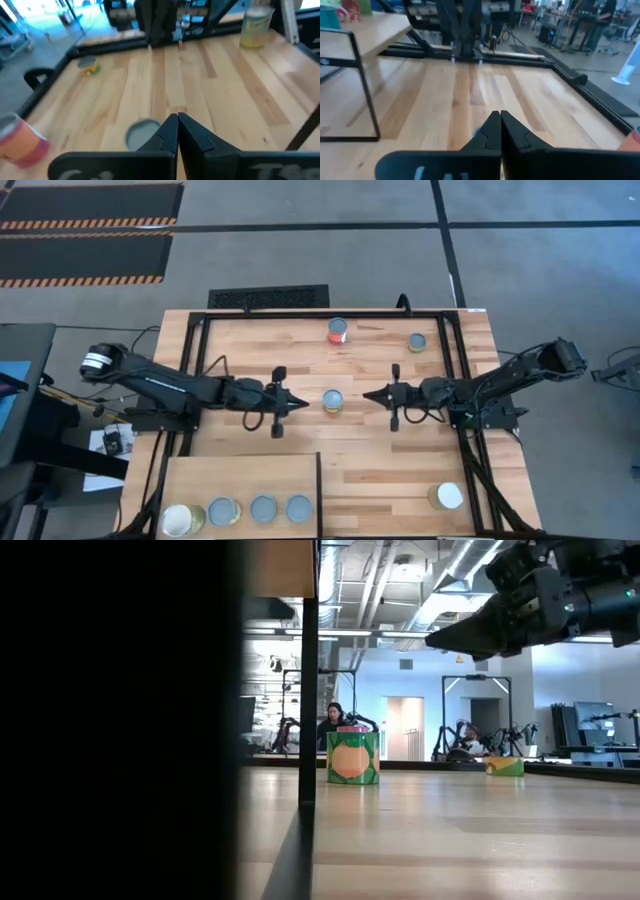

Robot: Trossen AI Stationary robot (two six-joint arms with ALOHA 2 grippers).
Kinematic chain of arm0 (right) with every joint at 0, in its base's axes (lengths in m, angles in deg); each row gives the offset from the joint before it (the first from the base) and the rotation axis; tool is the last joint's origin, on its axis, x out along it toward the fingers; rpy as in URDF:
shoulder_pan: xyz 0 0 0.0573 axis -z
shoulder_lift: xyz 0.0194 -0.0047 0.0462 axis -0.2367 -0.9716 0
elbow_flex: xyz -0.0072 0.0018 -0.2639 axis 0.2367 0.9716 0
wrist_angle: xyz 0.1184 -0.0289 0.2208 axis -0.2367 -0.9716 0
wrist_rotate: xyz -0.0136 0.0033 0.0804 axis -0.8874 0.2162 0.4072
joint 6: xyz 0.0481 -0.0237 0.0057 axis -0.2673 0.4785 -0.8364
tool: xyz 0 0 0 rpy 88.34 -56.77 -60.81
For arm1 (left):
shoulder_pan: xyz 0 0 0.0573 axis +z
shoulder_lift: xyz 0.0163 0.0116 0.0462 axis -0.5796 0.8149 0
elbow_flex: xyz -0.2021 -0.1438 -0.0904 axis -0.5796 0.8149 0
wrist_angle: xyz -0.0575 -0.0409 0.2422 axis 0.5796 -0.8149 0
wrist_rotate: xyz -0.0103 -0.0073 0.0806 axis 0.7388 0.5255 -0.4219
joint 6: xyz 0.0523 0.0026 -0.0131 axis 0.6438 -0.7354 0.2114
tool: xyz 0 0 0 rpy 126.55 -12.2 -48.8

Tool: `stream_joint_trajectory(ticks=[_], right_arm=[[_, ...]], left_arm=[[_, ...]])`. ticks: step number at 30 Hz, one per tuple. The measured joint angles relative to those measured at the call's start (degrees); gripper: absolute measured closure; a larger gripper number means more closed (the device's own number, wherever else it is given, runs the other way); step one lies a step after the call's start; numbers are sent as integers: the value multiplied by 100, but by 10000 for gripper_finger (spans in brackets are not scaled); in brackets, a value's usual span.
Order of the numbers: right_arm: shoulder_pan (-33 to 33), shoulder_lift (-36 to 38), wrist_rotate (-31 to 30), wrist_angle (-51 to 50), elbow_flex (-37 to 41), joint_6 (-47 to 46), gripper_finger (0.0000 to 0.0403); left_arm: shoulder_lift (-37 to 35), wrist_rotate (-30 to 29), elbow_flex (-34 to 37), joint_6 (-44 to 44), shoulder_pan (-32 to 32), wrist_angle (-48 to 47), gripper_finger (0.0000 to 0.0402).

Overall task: Pick and place cans onto a shelf
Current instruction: Put the canned peaches on the shelf

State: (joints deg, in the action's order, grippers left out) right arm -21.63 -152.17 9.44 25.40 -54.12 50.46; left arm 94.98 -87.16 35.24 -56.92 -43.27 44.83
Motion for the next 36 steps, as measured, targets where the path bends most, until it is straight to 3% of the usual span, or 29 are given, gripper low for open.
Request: stream_joint_trajectory(ticks=[6, 11, 18, 26, 36], right_arm=[[-115, -2, 12, 6, 51, -88, 393], [-95, -2, 10, 17, 51, -81, 393], [-97, -4, 4, -29, 51, -64, 392], [-97, -4, 4, -28, 51, -60, 392], [-97, -4, 4, -21, 51, -64, 392]], left_arm=[[854, 438, -314, -164, 182, 50, 401], [1641, 460, -755, -12, 271, 15, 400], [2433, 385, -1280, 327, 392, -23, 353], [2745, 135, -1565, 779, 565, -347, 291], [2833, 460, -1589, 953, 761, -517, 290]])
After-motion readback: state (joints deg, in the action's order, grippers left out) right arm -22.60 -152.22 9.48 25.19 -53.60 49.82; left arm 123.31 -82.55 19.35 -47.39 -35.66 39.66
